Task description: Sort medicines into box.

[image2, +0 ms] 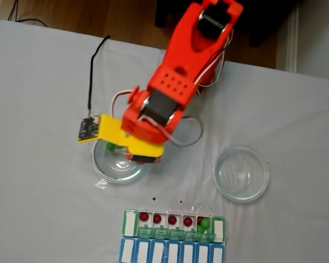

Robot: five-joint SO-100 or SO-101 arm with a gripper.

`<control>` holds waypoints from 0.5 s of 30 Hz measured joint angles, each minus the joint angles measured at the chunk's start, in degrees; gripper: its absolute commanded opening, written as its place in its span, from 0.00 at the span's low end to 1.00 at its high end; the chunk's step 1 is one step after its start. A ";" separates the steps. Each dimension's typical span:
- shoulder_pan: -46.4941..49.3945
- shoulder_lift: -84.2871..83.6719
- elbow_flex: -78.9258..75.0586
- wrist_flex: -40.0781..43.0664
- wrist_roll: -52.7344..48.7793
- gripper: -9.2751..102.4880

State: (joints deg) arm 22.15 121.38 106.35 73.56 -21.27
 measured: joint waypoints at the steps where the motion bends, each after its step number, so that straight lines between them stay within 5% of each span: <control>1: 0.44 -2.11 -1.05 -0.09 0.88 0.09; 15: 4.57 -10.72 -4.83 2.64 1.49 0.09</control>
State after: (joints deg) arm 26.72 110.65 101.51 76.20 -19.78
